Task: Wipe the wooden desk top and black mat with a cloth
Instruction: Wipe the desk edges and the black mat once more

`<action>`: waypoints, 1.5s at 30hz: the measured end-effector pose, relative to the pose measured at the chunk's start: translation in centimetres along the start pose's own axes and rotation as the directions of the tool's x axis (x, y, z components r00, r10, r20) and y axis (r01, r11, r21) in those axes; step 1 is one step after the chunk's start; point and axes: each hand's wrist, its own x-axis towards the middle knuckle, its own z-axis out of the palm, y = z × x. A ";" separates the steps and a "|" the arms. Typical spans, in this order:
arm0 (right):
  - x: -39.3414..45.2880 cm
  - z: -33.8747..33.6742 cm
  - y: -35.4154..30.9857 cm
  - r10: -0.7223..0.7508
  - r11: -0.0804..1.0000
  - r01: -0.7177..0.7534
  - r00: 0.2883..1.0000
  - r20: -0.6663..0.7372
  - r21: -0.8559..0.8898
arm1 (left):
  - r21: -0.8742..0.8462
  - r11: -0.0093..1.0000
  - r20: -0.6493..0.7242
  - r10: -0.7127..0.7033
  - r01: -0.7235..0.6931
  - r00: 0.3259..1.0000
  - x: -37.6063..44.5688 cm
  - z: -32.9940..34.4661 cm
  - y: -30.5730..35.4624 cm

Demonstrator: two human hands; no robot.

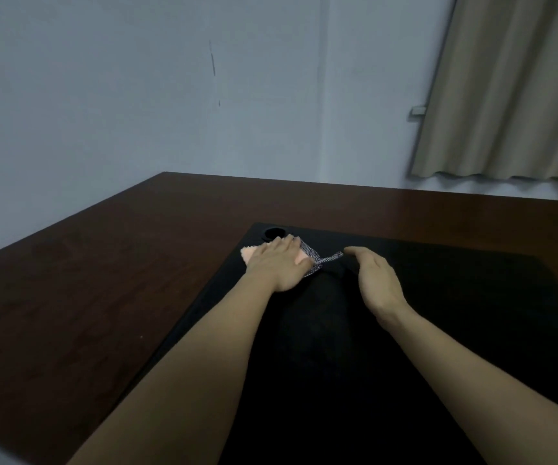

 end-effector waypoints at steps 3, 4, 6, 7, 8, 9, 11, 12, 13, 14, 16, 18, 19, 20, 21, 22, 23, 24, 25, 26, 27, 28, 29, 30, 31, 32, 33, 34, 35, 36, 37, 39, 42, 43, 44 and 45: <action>0.3 0.0 0.1 0.055 0.993 -0.050 0.997 -0.050 0.105 | 0.012 0.999 0.002 0.051 -0.051 0.999 0.1 0.2 0.4; 0.4 0.0 0.1 0.072 0.988 -0.062 0.995 -0.064 0.142 | 0.015 0.997 0.006 0.076 -0.076 0.997 -0.2 0.3 0.6; 0.4 0.0 0.2 0.101 0.978 -0.085 0.992 -0.079 0.191 | 0.017 0.992 0.018 0.126 -0.126 0.992 -1.6 0.5 1.3; 0.5 -0.1 0.3 0.108 0.974 -0.088 0.991 -0.083 0.210 | 0.022 0.988 0.019 0.154 -0.154 0.988 -2.4 0.5 1.9; 0.4 -0.2 0.3 0.109 0.969 -0.088 0.991 -0.079 0.231 | 0.025 0.983 0.019 0.183 -0.183 0.983 -3.5 0.5 2.6; 0.2 -0.4 0.3 0.105 0.965 -0.085 0.992 -0.070 0.248 | 0.022 0.977 0.020 0.212 -0.212 0.977 -4.6 0.5 3.3; -0.2 -0.7 0.2 0.074 0.963 -0.060 0.996 -0.043 0.262 | 0.021 0.962 0.022 0.273 -0.273 0.962 -7.2 0.6 4.3; -0.4 -0.8 0.1 0.058 0.961 -0.048 0.998 -0.026 0.271 | 0.020 0.953 0.030 0.302 -0.303 0.953 -8.5 0.7 4.5; -0.6 -1.0 0.2 0.041 0.960 -0.037 0.999 -0.011 0.278 | 0.015 0.946 0.038 0.325 -0.325 0.945 -9.5 0.9 4.4; -0.9 -0.9 0.0 0.025 0.957 -0.025 1.000 0.003 0.290 | 0.014 0.943 0.046 0.332 -0.333 0.942 -10.4 0.7 3.7; -0.9 -1.0 0.0 0.000 0.968 -0.006 1.000 0.025 0.253 | 0.008 0.948 0.062 0.317 -0.318 0.946 -10.6 0.4 2.1; -1.1 -0.7 -0.3 -0.056 0.996 0.050 0.993 0.099 0.068 | 0.001 0.968 0.069 0.250 -0.251 0.966 -10.0 -0.2 -0.5; -1.2 -0.3 -0.5 -0.103 0.991 0.115 0.982 0.158 -0.064 | 0.001 0.979 0.064 0.202 -0.203 0.977 -9.5 -0.5 -2.1; -1.2 0.2 -0.8 -0.160 0.962 0.202 0.962 0.220 -0.185 | 0.005 0.989 0.057 0.146 -0.147 0.988 -9.0 -0.8 -4.0; -1.3 0.8 -1.1 -0.213 0.918 0.290 0.936 0.280 -0.270 | 0.016 0.997 0.049 0.081 -0.082 0.996 -8.5 -1.1 -6.0; -1.4 1.4 -1.6 -0.250 0.878 0.356 0.910 0.331 -0.318 | 0.030 0.999 0.039 0.008 -0.010 0.999 -8.0 -1.5 -8.3; -1.6 2.1 -2.1 -0.279 0.844 0.408 0.888 0.366 -0.347 | 0.042 0.997 0.034 -0.067 0.066 0.997 -7.6 -1.8 -10.6; -1.6 2.8 -2.6 -0.307 0.815 0.450 0.869 0.387 -0.364 | 0.053 0.989 0.033 -0.139 0.137 0.990 -7.4 -2.0 -12.7; -1.5 3.4 -3.1 -0.333 0.793 0.483 0.854 0.400 -0.371 | 0.060 0.980 0.028 -0.193 0.191 0.981 -7.4 -2.1 -14.2; -1.4 4.1 -3.7 -0.348 0.782 0.503 0.842 0.411 -0.368 | 0.065 0.973 0.024 -0.222 0.220 0.975 -7.4 -2.1 -15.2; -1.2 4.7 -4.2 -0.354 0.779 0.515 0.832 0.427 -0.358 | 0.068 0.973 0.021 -0.224 0.222 0.974 -7.6 -2.0 -15.4; -0.9 5.4 -4.6 -0.347 0.784 0.515 0.826 0.445 -0.346 | 0.068 0.976 0.021 -0.209 0.207 0.978 -7.9 -1.9 -15.3; -0.5 6.2 -4.9 -0.330 0.795 0.505 0.826 0.457 -0.337 | 0.069 0.982 0.020 -0.178 0.176 0.984 -8.4 -1.7 -14.7; 0.0 7.0 -5.1 -0.305 0.808 0.485 0.830 0.467 -0.333 | 0.070 0.988 0.020 -0.136 0.134 0.991 -9.2 -1.4 -13.9; 0.6 7.9 -5.4 -0.273 0.825 0.457 0.837 0.475 -0.331 | 0.069 0.994 0.020 -0.085 0.083 0.996 -10.4 -1.1 -13.1; 1.2 8.8 -5.7 -0.240 0.837 0.429 0.846 0.476 -0.339 | 0.068 0.997 0.020 -0.022 0.020 1.000 -11.7 -0.9 -12.3; 1.8 9.7 -6.1 -0.216 0.833 0.415 0.852 0.476 -0.366 | 0.066 0.997 0.019 0.044 -0.045 0.999 -13.0 -0.6 -11.7; 2.3 10.7 -6.6 -0.206 0.806 0.427 0.852 0.481 -0.411 | 0.057 0.994 0.017 0.096 -0.097 0.995 -14.2 -0.5 -11.5; 2.8 11.6 -7.1 -0.203 0.763 0.454 0.844 0.496 -0.461 | 0.044 0.990 0.025 0.130 -0.131 0.991 -15.0 -0.6 -11.7; 3.1 12.5 -7.6 -0.199 0.720 0.483 0.831 0.519 -0.498 | 0.031 0.989 0.045 0.145 -0.146 0.988 -15.2 -1.0 -12.3; 3.3 13.3 -8.2 -0.196 0.687 0.513 0.813 0.549 -0.515 | 0.018 0.990 0.061 0.136 -0.138 0.989 -14.8 -1.4 -13.3; 3.3 14.6 -8.9 -0.191 0.655 0.561 0.771 0.607 -0.506 | 0.011 0.999 0.053 0.053 -0.053 0.997 -12.9 -2.2 -16.2; 3.1 15.6 -8.5 -0.180 0.645 0.586 0.740 0.648 -0.490 | 0.048 0.987 0.040 -0.153 0.151 0.988 -8.5 -3.0 -21.2; 3.0 15.7 -8.2 -0.184 0.640 0.588 0.743 0.643 -0.495 | 0.063 0.976 0.026 -0.211 0.209 0.977 -7.3 -3.0 -22.4; 3.0 15.8 -8.0 -0.194 0.635 0.588 0.749 0.633 -0.501 | 0.074 0.964 0.016 -0.258 0.256 0.966 -6.3 -2.9 -23.1; 3.1 15.7 -7.8 -0.200 0.632 0.588 0.754 0.626 -0.505 | 0.081 0.956 0.015 -0.286 0.283 0.958 -5.7 -2.8 -23.4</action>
